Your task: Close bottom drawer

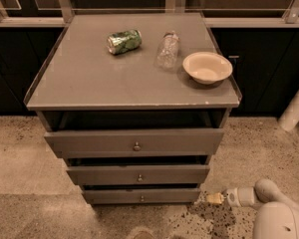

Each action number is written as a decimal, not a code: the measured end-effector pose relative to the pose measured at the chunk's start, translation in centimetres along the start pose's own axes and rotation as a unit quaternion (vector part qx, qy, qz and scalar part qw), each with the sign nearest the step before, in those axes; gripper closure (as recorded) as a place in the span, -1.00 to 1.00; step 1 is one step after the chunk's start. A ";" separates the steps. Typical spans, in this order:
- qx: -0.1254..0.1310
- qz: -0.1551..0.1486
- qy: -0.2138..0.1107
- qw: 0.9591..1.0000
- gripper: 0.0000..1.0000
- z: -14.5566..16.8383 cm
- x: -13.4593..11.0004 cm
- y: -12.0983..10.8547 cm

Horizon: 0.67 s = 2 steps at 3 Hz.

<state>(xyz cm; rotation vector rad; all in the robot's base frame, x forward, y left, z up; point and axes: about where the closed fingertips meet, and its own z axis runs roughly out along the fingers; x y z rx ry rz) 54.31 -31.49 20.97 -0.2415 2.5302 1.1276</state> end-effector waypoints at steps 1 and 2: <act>-0.005 0.001 0.004 1.000 0.61 0.4 0.3 0.2; -0.005 0.001 0.004 1.000 0.18 0.4 0.3 0.2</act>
Offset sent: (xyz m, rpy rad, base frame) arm -0.0026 0.0033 -0.0005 0.0089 0.0085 0.0082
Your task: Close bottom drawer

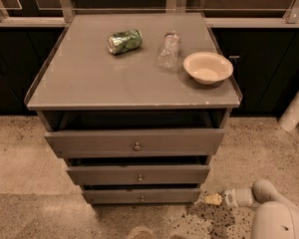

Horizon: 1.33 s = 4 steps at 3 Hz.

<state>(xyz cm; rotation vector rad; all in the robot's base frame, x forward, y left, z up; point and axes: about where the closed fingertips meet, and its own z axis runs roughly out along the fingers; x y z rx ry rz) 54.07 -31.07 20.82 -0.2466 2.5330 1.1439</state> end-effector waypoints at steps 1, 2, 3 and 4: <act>0.000 0.000 0.000 1.000 -0.32 0.0 0.0 0.0; 0.000 0.000 0.000 1.000 -0.79 0.0 0.0 0.0; 0.000 0.000 0.000 1.000 -1.00 0.0 0.0 0.0; 0.000 0.000 0.000 1.000 -1.00 0.0 0.0 0.0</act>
Offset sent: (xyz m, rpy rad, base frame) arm 0.0000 0.0000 0.0000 0.0000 0.0000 0.0000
